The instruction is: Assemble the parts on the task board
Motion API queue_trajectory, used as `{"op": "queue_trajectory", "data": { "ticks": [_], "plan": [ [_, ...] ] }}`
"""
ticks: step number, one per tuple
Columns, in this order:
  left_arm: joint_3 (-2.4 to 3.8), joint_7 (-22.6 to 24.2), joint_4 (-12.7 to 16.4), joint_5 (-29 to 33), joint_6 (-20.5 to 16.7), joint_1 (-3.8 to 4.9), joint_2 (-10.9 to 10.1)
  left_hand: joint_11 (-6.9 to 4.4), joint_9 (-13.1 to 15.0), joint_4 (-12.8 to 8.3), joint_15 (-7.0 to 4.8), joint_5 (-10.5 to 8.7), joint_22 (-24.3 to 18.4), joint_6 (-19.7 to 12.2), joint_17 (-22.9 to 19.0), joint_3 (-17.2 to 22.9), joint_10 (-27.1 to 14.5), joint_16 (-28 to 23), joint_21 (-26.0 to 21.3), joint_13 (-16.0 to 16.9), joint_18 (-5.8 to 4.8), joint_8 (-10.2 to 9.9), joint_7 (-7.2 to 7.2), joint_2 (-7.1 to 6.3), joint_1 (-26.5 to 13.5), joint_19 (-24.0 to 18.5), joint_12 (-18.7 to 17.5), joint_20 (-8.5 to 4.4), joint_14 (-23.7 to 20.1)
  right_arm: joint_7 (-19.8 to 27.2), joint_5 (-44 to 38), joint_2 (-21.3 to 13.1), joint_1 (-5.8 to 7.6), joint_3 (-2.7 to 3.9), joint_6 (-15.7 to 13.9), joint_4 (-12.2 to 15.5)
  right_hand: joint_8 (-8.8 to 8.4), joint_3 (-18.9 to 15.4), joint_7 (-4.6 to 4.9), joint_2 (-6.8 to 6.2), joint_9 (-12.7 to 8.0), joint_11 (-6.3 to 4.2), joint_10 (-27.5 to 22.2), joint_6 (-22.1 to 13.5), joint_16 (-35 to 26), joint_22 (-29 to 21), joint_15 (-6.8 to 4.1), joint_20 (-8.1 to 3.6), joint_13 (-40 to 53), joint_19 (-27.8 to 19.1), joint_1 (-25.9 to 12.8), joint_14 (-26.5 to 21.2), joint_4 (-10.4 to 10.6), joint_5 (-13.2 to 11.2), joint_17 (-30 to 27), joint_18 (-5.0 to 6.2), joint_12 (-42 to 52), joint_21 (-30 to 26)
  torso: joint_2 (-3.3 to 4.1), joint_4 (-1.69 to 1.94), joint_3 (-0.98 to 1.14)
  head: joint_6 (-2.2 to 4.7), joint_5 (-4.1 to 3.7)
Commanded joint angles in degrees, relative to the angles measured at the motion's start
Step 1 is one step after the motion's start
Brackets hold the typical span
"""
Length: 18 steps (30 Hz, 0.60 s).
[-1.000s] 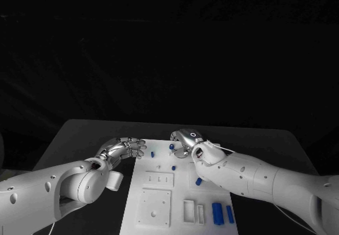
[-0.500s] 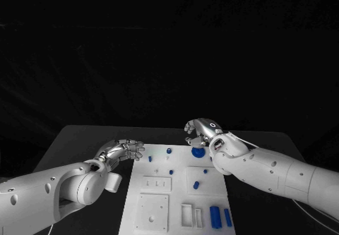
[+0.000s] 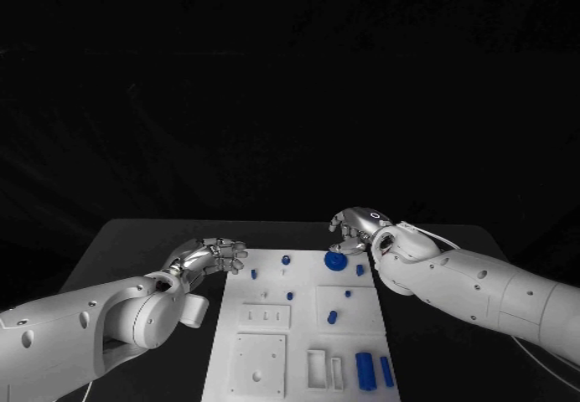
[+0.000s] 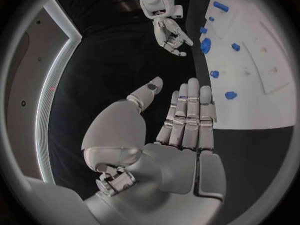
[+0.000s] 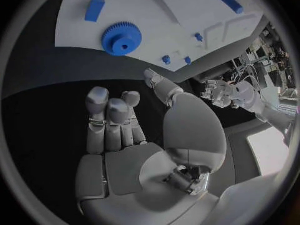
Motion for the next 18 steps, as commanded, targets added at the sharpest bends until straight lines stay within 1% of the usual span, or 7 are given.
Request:
{"op": "queue_trajectory", "data": {
  "ticks": [1,3,5,8,11,16,18],
  "plan": [
    [0.00,0.68,0.06,0.01,0.97,-0.03,0.25,-0.05,0.10,-0.33,0.04,0.32,-0.07,0.31,-0.10,0.18,-0.21,0.16,0.37,0.01,0.69,-0.34,0.09,-0.01,0.40,-0.31,-0.21,-0.12,-0.35,-1.41,-1.15,0.45,-0.25,-0.09,6.35,-1.38,-0.54,-0.54,0.73,0.04,-0.40,0.56,-2.84,-0.57,1.63,1.48,0.33,-0.46,5.69,0.05,-0.63,-0.73,-0.05,0.68,1.85,4.37,5.87,1.57,-0.01,0.02,0.02,-0.10,-0.09],
    [0.00,0.72,0.07,0.01,1.02,-0.05,0.34,-0.05,0.11,-0.34,0.05,0.33,-0.07,0.31,-0.10,0.18,-0.21,0.16,0.37,0.01,0.68,-0.34,0.09,-0.02,0.40,-0.32,-0.21,-0.12,-0.36,-1.52,-1.24,0.51,-0.63,-0.16,7.02,-1.87,-0.82,-0.74,1.03,0.04,-0.60,0.93,-3.47,-1.00,2.45,1.47,0.60,-0.82,7.77,-0.02,-0.87,-1.02,-0.06,0.70,2.96,4.37,8.16,2.75,-0.04,0.04,-0.03,-0.21,-0.04],
    [0.00,0.72,0.09,0.00,1.06,-0.06,0.37,-0.05,0.11,-0.35,0.05,0.33,-0.08,0.31,-0.10,0.17,-0.21,0.16,0.37,0.01,0.68,-0.34,0.09,-0.03,0.40,-0.32,-0.22,-0.11,-0.36,-1.41,-1.24,0.51,-0.91,-0.17,7.19,-2.10,-0.91,-0.66,1.17,0.10,-0.69,1.07,-3.30,-1.16,2.84,1.43,0.71,-1.03,9.20,-0.19,-0.93,-1.22,-0.01,0.71,3.64,4.37,9.66,3.44,-0.01,0.08,0.06,-0.28,0.01],
    [0.00,0.71,0.12,-0.01,1.10,-0.07,0.36,-0.04,0.12,-0.35,0.05,0.33,-0.08,0.31,-0.10,0.16,-0.22,0.15,0.38,0.01,0.67,-0.35,0.09,-0.04,0.39,-0.33,-0.22,-0.11,-0.37,-1.23,-1.14,0.56,-1.46,-0.17,6.95,-2.26,-0.95,-0.62,1.27,0.18,-0.74,1.16,-2.32,-1.24,3.13,1.41,0.81,-1.18,10.84,-0.33,-1.05,-1.34,0.09,0.78,4.23,4.37,11.43,4.07,0.02,0.04,0.06,-0.38,0.22],
    [0.00,0.73,0.08,-0.01,1.10,-0.09,0.44,-0.04,0.13,-0.35,0.05,0.33,-0.08,0.31,-0.10,0.16,-0.22,0.15,0.38,0.01,0.67,-0.35,0.09,-0.05,0.39,-0.33,-0.23,-0.11,-0.37,-1.10,-1.14,0.80,-1.80,-0.17,6.90,-2.73,-0.93,-0.49,1.28,0.33,-0.75,1.18,-1.86,-1.23,3.24,1.40,0.83,-1.26,11.54,-0.43,-0.95,-1.39,0.06,0.82,4.53,4.37,12.17,4.42,-0.02,-0.06,0.00,-0.45,0.31],
    [0.00,0.72,0.10,-0.01,1.18,-0.11,0.57,-0.03,0.14,-0.35,0.06,0.33,-0.08,0.30,-0.10,0.14,-0.22,0.15,0.38,0.01,0.66,-0.37,0.10,-0.06,0.37,-0.34,-0.23,-0.10,-0.37,-1.11,-1.15,1.14,-2.20,-0.17,7.14,-3.42,-0.81,-0.32,1.27,0.52,-0.72,1.17,-1.90,-1.03,3.31,1.38,0.83,-1.29,11.72,-0.53,-0.99,-1.43,0.18,0.84,4.77,4.37,12.36,4.71,-0.03,0.04,-0.17,-0.61,0.25],
    [-0.01,0.71,0.09,-0.02,1.21,-0.13,0.62,-0.03,0.14,-0.35,0.06,0.33,-0.08,0.30,-0.10,0.14,-0.23,0.15,0.39,0.01,0.66,-0.37,0.10,-0.06,0.36,-0.34,-0.24,-0.09,-0.38,-1.08,-1.15,1.25,-2.37,-0.17,7.30,-3.79,-0.65,-0.18,1.22,0.65,-0.66,1.14,-1.78,-0.76,3.34,1.37,0.80,-1.30,11.93,-0.59,-0.98,-1.44,0.26,0.92,4.90,4.37,12.57,4.86,-0.03,0.08,-0.15,-0.75,0.27]
  ]
}}
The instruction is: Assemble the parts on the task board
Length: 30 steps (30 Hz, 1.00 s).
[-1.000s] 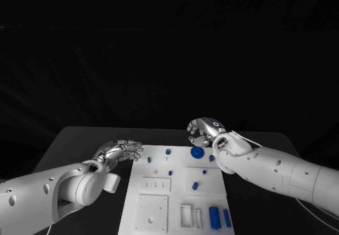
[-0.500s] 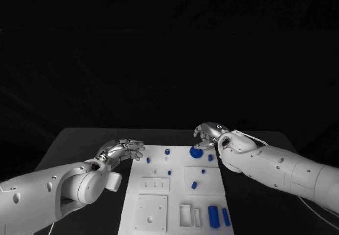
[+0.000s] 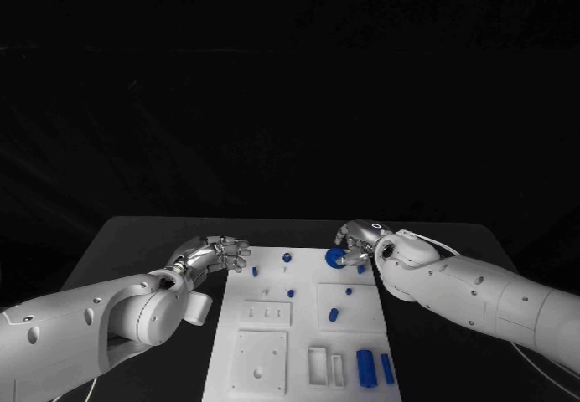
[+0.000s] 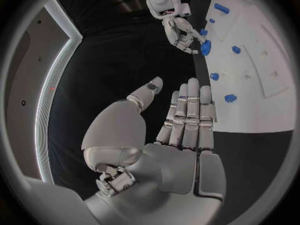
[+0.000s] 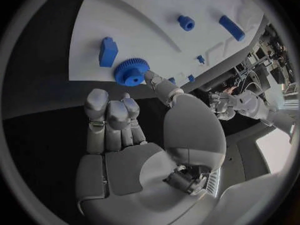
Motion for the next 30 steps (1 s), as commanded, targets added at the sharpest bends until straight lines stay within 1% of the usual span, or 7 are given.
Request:
{"op": "queue_trajectory", "data": {
  "ticks": [1,11,16,18,21,24,30],
  "plan": [
    [0.02,0.70,0.09,-0.01,0.98,-0.04,0.18,-0.03,0.10,-0.19,0.06,0.33,-0.09,0.30,-0.06,-0.02,-0.23,0.15,0.39,0.01,0.61,-0.38,0.10,-0.06,0.35,-0.34,-0.20,-0.09,-0.38,-0.03,-0.72,0.17,-0.36,-0.01,1.72,-0.55,0.10,0.28,0.42,0.41,0.05,-0.13,0.40,0.69,0.33,1.37,-0.19,-0.39,0.28,-0.11,-0.20,-0.43,0.34,0.38,0.19,4.90,0.51,0.52,-0.03,0.09,-0.10,-0.25,0.01],
    [0.02,0.70,-0.03,-0.02,1.02,-0.06,0.23,-0.01,0.12,-0.15,0.08,0.32,-0.10,0.28,-0.06,-0.06,-0.25,0.15,0.40,0.01,0.59,-0.41,0.12,-0.05,0.26,-0.35,-0.22,-0.08,-0.38,0.67,-0.30,0.61,-1.00,-0.05,2.57,-1.08,1.24,2.16,-0.27,1.40,0.42,-0.77,1.22,2.81,0.31,1.31,-0.78,-0.38,1.16,-0.48,0.14,-0.43,1.05,-0.36,0.93,4.90,1.40,1.45,-0.09,-0.05,-0.14,-0.58,0.26],
    [0.02,0.44,-0.12,-0.02,1.02,-0.06,0.33,0.00,0.13,-0.11,0.08,0.31,-0.11,0.26,-0.07,-0.09,-0.25,0.15,0.41,0.01,0.58,-0.43,0.13,-0.04,0.19,-0.35,-0.23,-0.07,-0.39,0.67,-0.05,0.76,-1.06,-0.07,2.60,-1.35,1.32,5.64,-0.55,3.31,0.34,-1.04,1.31,3.18,0.05,1.23,-1.04,-0.23,1.21,-0.82,0.16,-0.35,3.25,-4.77,1.35,4.90,1.31,1.86,-0.11,-0.03,-0.16,-0.63,0.27],
    [0.02,0.42,-0.09,-0.02,1.02,-0.06,0.31,0.02,0.13,-0.11,0.08,0.30,-0.13,0.04,-0.07,-0.15,-0.30,0.17,0.43,0.01,0.58,-0.60,0.25,-0.11,0.10,-0.36,-0.28,-0.08,-0.38,0.66,0.05,0.75,-1.06,-0.08,2.55,-1.37,1.28,6.52,-0.56,3.79,0.31,-1.07,1.31,3.13,-0.01,1.23,-1.07,-0.21,1.24,-0.89,-0.19,-0.35,4.07,-5.44,1.48,4.90,1.30,2.00,-0.11,-0.02,-0.18,-0.69,0.27],
    [0.02,0.41,-0.10,-0.02,1.03,-0.06,0.31,0.02,0.14,-0.10,0.08,0.31,-0.13,0.02,-0.07,-0.14,-0.31,0.17,0.44,0.01,0.59,-0.62,0.27,-0.09,0.10,-0.36,-0.29,-0.08,-0.38,0.56,0.05,0.78,-1.06,-0.08,2.43,-1.44,1.31,7.17,-0.58,3.68,0.35,-1.09,1.27,3.09,-0.03,1.25,-1.10,-0.27,1.29,-0.95,-0.61,-0.33,4.66,-5.51,1.70,4.90,1.30,2.29,-0.10,-0.06,-0.17,-0.83,0.25],
    [0.02,0.30,-0.12,-0.02,1.11,-0.06,0.37,0.02,0.15,-0.10,0.08,0.31,-0.14,0.00,-0.07,-0.14,-0.31,0.17,0.44,0.01,0.59,-0.63,0.28,-0.08,0.08,-0.36,-0.29,-0.08,-0.38,0.24,0.05,0.93,-1.10,-0.09,2.76,-1.47,1.37,7.04,-0.54,2.76,0.38,-1.05,1.39,3.12,-0.05,1.25,-1.06,-0.31,1.44,-0.95,-1.06,-0.29,4.80,-5.34,1.87,4.90,1.43,2.56,-0.12,-0.05,-0.16,-0.83,0.23],
    [0.02,0.23,-0.06,-0.03,1.17,-0.06,0.35,0.03,0.16,-0.07,0.08,0.32,-0.15,-0.05,-0.08,-0.16,-0.33,0.17,0.45,0.01,0.58,-0.68,0.31,-0.08,0.03,-0.36,-0.31,-0.08,-0.38,-0.35,-0.72,1.27,-1.36,-0.23,3.18,-1.70,1.69,6.97,-0.67,2.38,0.53,-1.16,1.43,3.66,-0.05,1.25,-1.15,-0.40,1.49,-0.91,-1.07,-0.22,4.63,-5.27,2.08,4.90,1.45,2.87,-0.08,0.05,-0.20,-0.88,0.09]
  ]
}}
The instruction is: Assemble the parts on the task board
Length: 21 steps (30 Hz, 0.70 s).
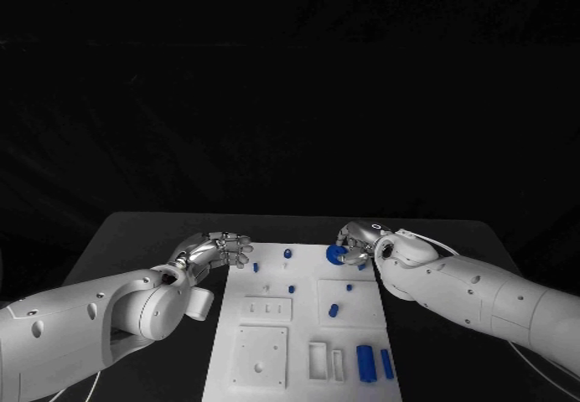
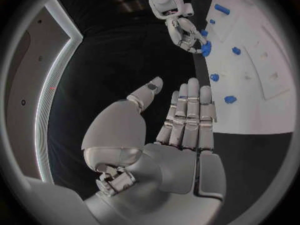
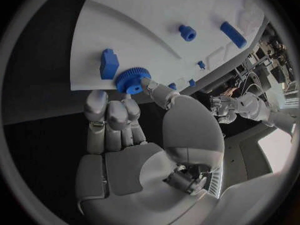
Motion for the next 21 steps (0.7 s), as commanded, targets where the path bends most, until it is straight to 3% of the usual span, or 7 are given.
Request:
{"op": "queue_trajectory", "data": {
  "ticks": [1,8,19,21],
  "plan": [
    [0.03,0.35,0.14,-0.03,1.00,0.01,0.12,0.04,0.06,-0.08,0.08,0.32,-0.06,-0.06,-0.09,-0.16,-0.34,0.17,0.23,0.01,0.88,-0.24,0.32,-0.09,0.03,-0.37,-0.32,-0.08,-0.39,-0.61,-1.01,0.33,-0.60,-0.33,2.19,-0.15,0.30,-0.08,0.78,-0.98,0.06,-0.05,0.29,1.30,-0.06,1.28,-0.43,-0.17,0.02,-0.15,-0.30,0.09,-0.31,0.14,0.17,5.57,-0.11,0.41,0.03,0.09,-0.03,-0.05,-0.12],
    [0.03,0.25,0.25,-0.07,0.96,0.01,0.05,0.05,0.07,-0.09,0.08,0.33,-0.07,-0.09,-0.09,-0.16,-0.36,0.17,0.23,0.00,0.89,-0.27,0.34,-0.11,0.03,-0.38,-0.34,-0.08,-0.40,-1.21,-3.13,0.69,-1.12,-0.68,2.07,-0.44,0.35,-0.82,0.74,-1.58,0.10,-0.08,0.40,1.34,-0.10,1.24,-0.46,-0.27,0.15,-0.20,-0.44,0.16,-0.86,0.95,0.47,5.57,-0.05,0.78,0.04,0.09,-0.01,-0.22,-0.03],
    [0.05,0.32,0.26,-0.18,0.91,0.02,0.01,0.06,0.10,-0.10,0.08,0.34,-0.08,-0.10,-0.09,-0.15,-0.38,0.17,0.24,0.00,0.89,-0.29,0.35,-0.09,0.03,-0.39,-0.36,-0.09,-0.40,-1.53,-4.54,0.81,-1.26,-1.53,2.00,-1.01,1.35,-0.79,0.23,-1.11,0.56,-0.55,0.96,3.15,-0.24,1.22,-0.88,-0.40,0.41,-0.23,0.04,0.26,-1.48,0.96,0.90,5.57,0.17,1.40,-0.02,0.00,-0.01,-0.26,0.03],
    [0.05,0.35,0.24,-0.18,0.84,0.03,-0.01,0.06,0.11,-0.09,0.08,0.34,-0.08,-0.09,-0.09,-0.15,-0.38,0.17,0.25,0.00,0.89,-0.29,0.35,-0.08,0.03,-0.39,-0.36,-0.09,-0.40,-1.52,-4.60,0.75,-1.27,-1.59,2.04,-1.00,1.81,-0.55,-0.04,-0.45,0.78,-0.80,1.13,4.01,-0.33,1.20,-1.11,-0.40,0.46,-0.32,0.31,0.29,-1.73,0.91,1.02,5.57,0.19,1.55,-0.05,0.00,0.00,-0.27,-0.02]
  ]
}}
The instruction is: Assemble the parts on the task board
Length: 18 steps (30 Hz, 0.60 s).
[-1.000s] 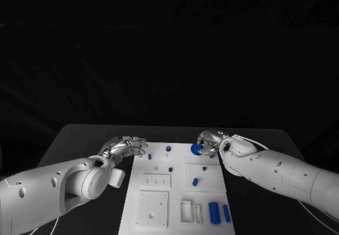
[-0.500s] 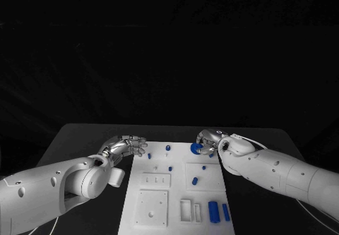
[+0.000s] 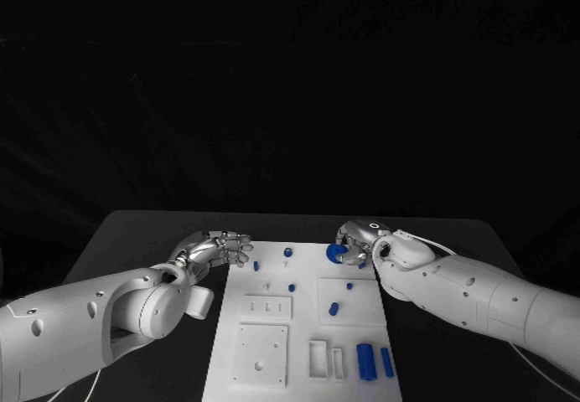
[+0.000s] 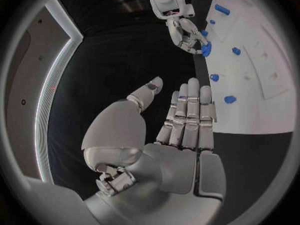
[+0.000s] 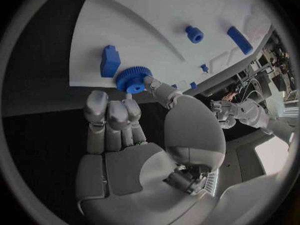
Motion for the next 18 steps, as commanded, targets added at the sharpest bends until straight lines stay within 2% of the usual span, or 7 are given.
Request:
{"op": "queue_trajectory", "data": {
  "ticks": [1,2,4,6,10,14,18],
  "plan": [
    [0.04,0.39,0.15,-0.15,0.77,0.03,0.04,0.07,0.07,-0.09,0.08,0.34,-0.09,-0.09,-0.10,-0.15,-0.38,0.17,0.25,0.00,1.03,-0.29,0.35,-0.08,0.03,-0.39,-0.36,-0.08,-0.40,-0.77,-1.41,-0.02,-1.07,-0.71,4.22,-0.20,0.65,0.18,0.93,0.86,0.44,-0.19,0.51,2.33,-0.37,1.20,-0.56,-0.37,0.10,0.03,0.76,0.06,-0.57,0.26,0.14,5.57,0.21,0.38,-0.08,-0.06,0.03,0.03,-0.01],
    [0.04,0.38,0.16,-0.15,0.78,0.03,0.04,0.07,0.07,-0.09,0.08,0.34,-0.10,-0.09,-0.10,-0.15,-0.38,0.17,0.25,0.00,1.03,-0.29,0.35,-0.07,0.03,-0.39,-0.36,-0.08,-0.40,-0.74,-1.44,-0.03,-1.07,-0.72,4.04,-0.16,0.78,0.26,0.84,1.13,0.51,-0.28,0.49,2.59,-0.41,1.20,-0.64,-0.36,0.06,-0.03,0.79,0.06,-0.69,0.31,0.19,5.57,0.14,0.43,-0.09,-0.07,0.02,0.04,-0.01],
    [0.04,0.36,0.16,-0.15,0.82,0.03,-0.02,0.07,0.08,-0.09,0.08,0.34,-0.10,-0.08,-0.10,-0.14,-0.38,0.17,0.25,0.01,1.03,-0.29,0.35,-0.06,0.02,-0.39,-0.37,-0.08,-0.40,-0.42,-0.94,-0.09,-1.07,-0.75,1.05,0.04,1.11,0.33,0.61,1.70,0.71,-0.51,0.60,3.27,-0.53,1.18,-0.85,-0.29,0.08,-0.13,0.42,0.09,-0.68,0.32,0.30,5.57,0.10,0.55,-0.09,-0.10,0.02,0.03,0.00],
    [0.04,0.34,0.13,-0.15,0.80,0.03,-0.04,0.07,0.09,-0.09,0.08,0.34,-0.10,-0.07,-0.10,-0.14,-0.39,0.17,0.25,0.01,1.03,-0.29,0.34,-0.06,0.02,-0.39,-0.37,-0.08,-0.40,-0.27,-0.92,-0.15,-1.07,-0.75,-0.11,0.33,1.21,0.53,0.50,2.08,0.80,-0.60,0.67,3.51,-0.63,1.14,-0.95,-0.23,0.09,-0.20,0.02,0.10,-0.34,0.12,0.37,5.57,0.05,0.59,-0.08,-0.13,0.03,0.07,0.05],
    [0.04,0.38,-0.07,-0.15,0.75,0.03,-0.01,0.07,0.10,-0.10,0.08,0.35,-0.10,-0.06,-0.10,-0.13,-0.39,0.18,0.26,0.01,1.03,-0.29,0.34,-0.05,0.04,-0.39,-0.37,-0.09,-0.40,-0.27,-0.92,-0.27,-1.07,-0.74,-2.22,0.65,1.51,0.72,0.29,1.96,1.02,-0.79,1.14,4.15,-0.72,1.11,-1.13,-0.24,0.34,-0.18,-0.32,0.15,-0.15,0.03,0.50,5.57,0.30,0.71,-0.06,-0.08,0.12,0.05,0.05],
    [0.04,0.38,-0.28,-0.15,0.80,0.03,-0.01,0.07,0.12,-0.11,0.08,0.35,-0.11,-0.05,-0.10,-0.13,-0.39,0.18,0.26,0.01,1.04,-0.29,0.34,-0.05,0.05,-0.39,-0.38,-0.09,-0.40,-0.75,-1.17,-0.32,-1.07,-0.73,-4.53,0.97,1.57,0.85,0.20,1.83,1.10,-0.89,1.34,4.31,-0.77,1.10,-1.23,-0.28,0.45,-0.13,-0.28,0.18,-0.23,0.14,0.56,5.57,0.40,0.79,-0.07,0.04,0.06,0.06,0.05],
    [0.04,0.44,-0.51,-0.15,0.73,0.03,-0.05,0.07,0.13,-0.11,0.08,0.35,-0.11,-0.04,-0.10,-0.13,-0.39,0.18,0.27,0.01,1.04,-0.29,0.33,-0.06,0.04,-0.40,-0.38,-0.09,-0.41,-1.25,-2.25,-0.35,-1.06,-0.72,-6.32,1.49,1.58,0.93,0.16,1.69,1.14,-0.93,1.51,4.36,-0.79,1.11,-1.28,-0.33,0.56,-0.07,-0.25,0.20,-0.28,0.18,0.60,5.57,0.51,0.87,-0.05,-0.02,0.10,0.02,0.19]
  ]
}}
